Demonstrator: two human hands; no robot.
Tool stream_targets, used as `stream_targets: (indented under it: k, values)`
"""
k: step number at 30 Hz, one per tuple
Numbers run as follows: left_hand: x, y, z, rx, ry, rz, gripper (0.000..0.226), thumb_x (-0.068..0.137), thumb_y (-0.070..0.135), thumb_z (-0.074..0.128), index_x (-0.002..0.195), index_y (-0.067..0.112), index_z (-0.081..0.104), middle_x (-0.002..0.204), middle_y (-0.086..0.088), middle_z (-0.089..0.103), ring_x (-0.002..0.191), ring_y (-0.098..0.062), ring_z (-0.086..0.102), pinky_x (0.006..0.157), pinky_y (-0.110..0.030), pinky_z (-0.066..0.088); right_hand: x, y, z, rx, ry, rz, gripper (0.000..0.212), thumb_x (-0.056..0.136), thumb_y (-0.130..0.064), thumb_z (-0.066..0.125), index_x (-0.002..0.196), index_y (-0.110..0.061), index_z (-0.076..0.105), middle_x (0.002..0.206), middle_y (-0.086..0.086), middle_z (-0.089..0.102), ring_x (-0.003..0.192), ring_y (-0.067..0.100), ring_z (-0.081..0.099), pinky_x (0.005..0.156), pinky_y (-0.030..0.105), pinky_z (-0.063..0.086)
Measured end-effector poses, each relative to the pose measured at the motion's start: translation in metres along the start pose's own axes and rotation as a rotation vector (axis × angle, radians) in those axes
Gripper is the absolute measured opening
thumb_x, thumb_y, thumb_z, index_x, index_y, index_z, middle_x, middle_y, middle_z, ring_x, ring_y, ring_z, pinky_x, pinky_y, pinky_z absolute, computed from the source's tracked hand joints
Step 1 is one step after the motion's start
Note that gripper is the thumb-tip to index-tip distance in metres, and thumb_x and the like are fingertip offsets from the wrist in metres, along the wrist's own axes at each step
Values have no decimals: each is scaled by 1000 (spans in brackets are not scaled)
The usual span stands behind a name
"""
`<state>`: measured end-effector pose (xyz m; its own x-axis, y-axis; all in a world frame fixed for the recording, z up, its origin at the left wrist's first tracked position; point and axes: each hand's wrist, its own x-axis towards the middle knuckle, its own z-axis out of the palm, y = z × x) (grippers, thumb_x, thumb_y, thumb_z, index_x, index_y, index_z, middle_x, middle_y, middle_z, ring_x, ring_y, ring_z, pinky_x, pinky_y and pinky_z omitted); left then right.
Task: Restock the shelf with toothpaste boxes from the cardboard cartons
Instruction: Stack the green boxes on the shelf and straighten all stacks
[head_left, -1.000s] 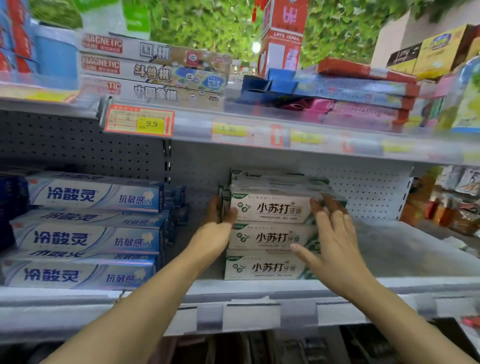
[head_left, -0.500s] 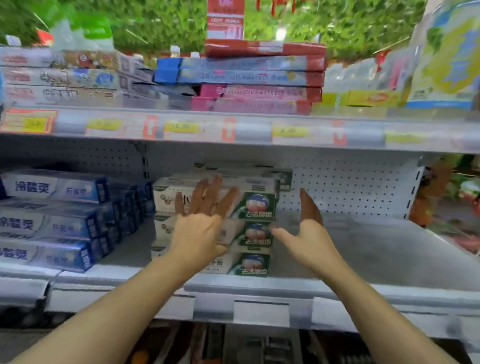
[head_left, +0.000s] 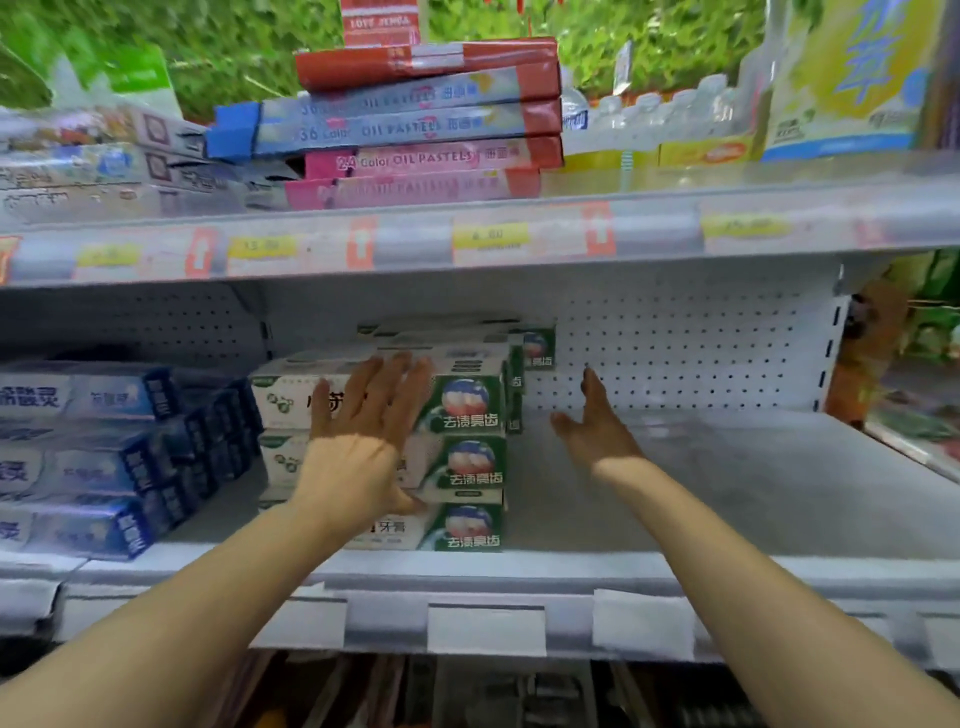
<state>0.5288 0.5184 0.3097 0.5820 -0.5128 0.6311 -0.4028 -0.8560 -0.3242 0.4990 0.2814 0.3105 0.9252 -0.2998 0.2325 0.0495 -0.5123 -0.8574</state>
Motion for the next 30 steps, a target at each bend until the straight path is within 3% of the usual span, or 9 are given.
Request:
stream_targets:
  k: [3, 5, 8, 11, 14, 16, 20, 26, 30]
  values:
    - [2, -2, 0, -9, -16, -1, 148, 15, 70, 81, 141, 11, 30, 140, -9, 33, 124, -31, 33, 84, -69, 41, 20, 3, -5, 91, -31, -29, 72, 98, -11, 44, 151, -20, -4, 159, -2, 1, 144, 20, 14, 112, 30, 22]
    - [4, -1, -1, 18, -41, -10, 149, 15, 74, 78, 141, 11, 32, 138, -11, 38, 123, -33, 41, 84, -68, 40, 34, 3, -7, 137, -30, -33, 74, 96, -2, 42, 151, -21, -4, 159, -1, 1, 144, 21, 16, 106, 33, 35]
    - [4, 2, -4, 40, -61, -31, 149, 14, 73, 79, 140, 10, 32, 135, -16, 47, 119, -40, 52, 84, -68, 40, 50, 2, -5, 149, -25, -48, 74, 93, 4, 43, 151, -17, 2, 156, 1, 12, 134, 20, 33, 101, 26, 39]
    - [5, 7, -9, 65, -31, -21, 146, 16, 73, 78, 140, 11, 32, 133, -17, 50, 118, -40, 53, 86, -67, 39, 60, 1, -5, 198, -47, -78, 70, 94, 1, 47, 150, -13, 7, 149, 3, 26, 101, 13, 50, 67, 11, 39]
    - [8, 19, -11, 84, -31, -10, 145, 19, 74, 77, 143, 15, 29, 138, -14, 46, 122, -37, 49, 90, -68, 35, 65, 1, -6, 309, -68, -59, 65, 96, -1, 46, 149, -8, 9, 146, 5, 31, 130, 22, 36, 78, 10, 32]
    - [10, 26, -10, 76, -39, -15, 146, 19, 73, 78, 144, 17, 27, 140, -13, 44, 125, -37, 47, 89, -69, 35, 67, -1, -4, 321, -81, -64, 57, 96, 0, 44, 147, -3, 17, 145, 15, 36, 130, 28, 38, 77, 14, 37]
    - [10, 27, -11, 94, -40, -14, 145, 19, 74, 77, 143, 16, 29, 139, -13, 46, 123, -37, 49, 86, -65, 43, 64, -5, 4, 267, -116, -134, 42, 95, 10, 38, 137, 8, 33, 117, 16, 50, 103, 32, 53, 48, 4, 38]
    - [11, 28, -13, 109, -44, -19, 145, 19, 78, 73, 143, 15, 32, 135, -13, 49, 120, -36, 52, 84, -61, 45, 63, -7, 3, 252, -117, -204, 42, 98, 3, 36, 140, 0, 34, 138, 20, 42, 89, 10, 46, 62, 7, 41]
    - [11, 28, -12, 104, -41, -12, 146, 19, 78, 73, 144, 16, 29, 135, -13, 48, 119, -36, 52, 84, -62, 47, 65, -9, 8, 257, -119, -177, 50, 102, -27, 34, 148, -13, 21, 152, 8, 29, 134, 20, 34, 102, 19, 28]
